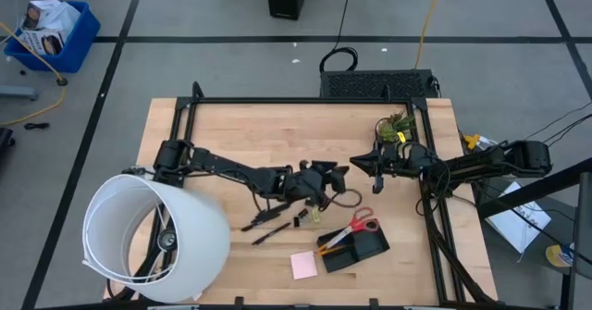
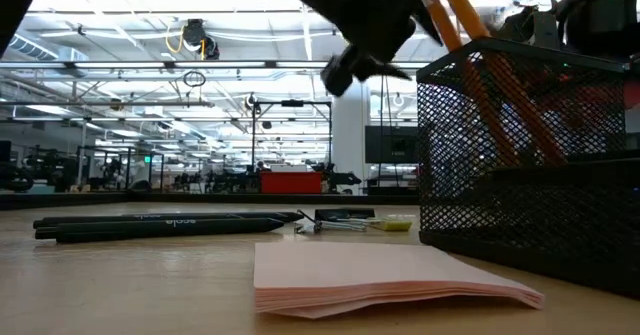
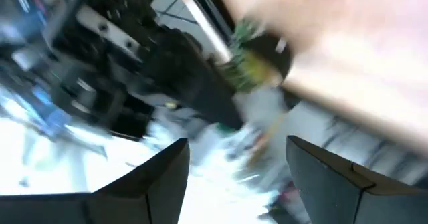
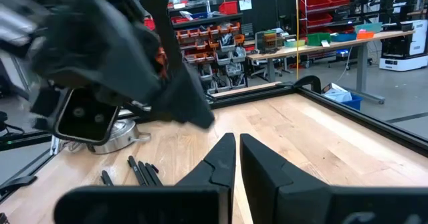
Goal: Pick and place office supplies into organizer
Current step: Put the red scissors into the black desk organizer
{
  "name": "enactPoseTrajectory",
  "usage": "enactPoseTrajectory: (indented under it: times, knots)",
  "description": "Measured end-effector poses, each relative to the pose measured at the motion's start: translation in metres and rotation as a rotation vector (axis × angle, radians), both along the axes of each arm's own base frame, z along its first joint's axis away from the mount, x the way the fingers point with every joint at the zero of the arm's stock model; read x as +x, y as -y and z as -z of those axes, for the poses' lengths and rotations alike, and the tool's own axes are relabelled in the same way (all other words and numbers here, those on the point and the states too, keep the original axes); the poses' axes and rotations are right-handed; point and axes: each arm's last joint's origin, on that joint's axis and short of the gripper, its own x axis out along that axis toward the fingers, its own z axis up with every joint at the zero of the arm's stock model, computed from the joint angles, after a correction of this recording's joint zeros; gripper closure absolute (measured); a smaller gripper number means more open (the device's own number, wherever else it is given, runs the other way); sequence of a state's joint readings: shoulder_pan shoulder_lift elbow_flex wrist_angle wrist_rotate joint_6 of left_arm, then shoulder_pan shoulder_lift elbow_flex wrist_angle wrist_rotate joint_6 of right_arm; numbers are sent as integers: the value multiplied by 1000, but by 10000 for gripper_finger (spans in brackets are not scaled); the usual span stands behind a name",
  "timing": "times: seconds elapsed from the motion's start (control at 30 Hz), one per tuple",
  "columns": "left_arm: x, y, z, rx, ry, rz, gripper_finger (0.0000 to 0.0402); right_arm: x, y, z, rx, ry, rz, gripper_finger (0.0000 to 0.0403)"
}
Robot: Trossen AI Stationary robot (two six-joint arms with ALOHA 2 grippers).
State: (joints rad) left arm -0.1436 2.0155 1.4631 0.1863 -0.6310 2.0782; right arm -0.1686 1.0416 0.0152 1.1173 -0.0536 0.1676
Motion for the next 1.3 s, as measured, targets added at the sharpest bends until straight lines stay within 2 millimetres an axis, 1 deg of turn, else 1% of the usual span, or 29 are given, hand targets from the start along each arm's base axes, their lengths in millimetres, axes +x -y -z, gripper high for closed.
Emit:
enactPoseTrajectory:
  times: [0.1,0.23,0.3,0.37,0.43,0.53,0.63,0.7,0.8,1.07,1.23,1.3]
  knots:
    - [-2,-14,7,-229,57,-122,148,0,0,0,0,0,0,385]
    - [-4,-44,14,-416,94,-252,148,0,0,0,0,0,0,385]
    - [-7,-53,14,-488,90,-274,149,0,0,0,0,0,0,385]
    - [-13,-60,9,-581,54,-256,148,0,0,0,0,0,0,385]
    - [-20,-67,2,-723,20,-236,148,0,0,0,0,0,0,385]
    - [-30,-76,-11,-921,23,-241,148,0,0,0,0,0,0,385]
    - [-34,-76,-22,-1022,92,-283,149,0,0,0,0,0,0,385]
    - [-35,-75,-25,-1072,124,-307,148,0,0,0,0,0,0,385]
    - [-35,-73,-25,-1136,153,-346,148,0,0,0,0,1,1,385]
    - [-36,-71,-25,-1176,141,-337,148,0,0,0,0,0,0,385]
    - [-35,-68,-25,-1270,162,-367,148,0,0,0,0,0,0,385]
    - [-35,-66,-25,-1358,169,-385,149,0,0,0,0,0,1,385]
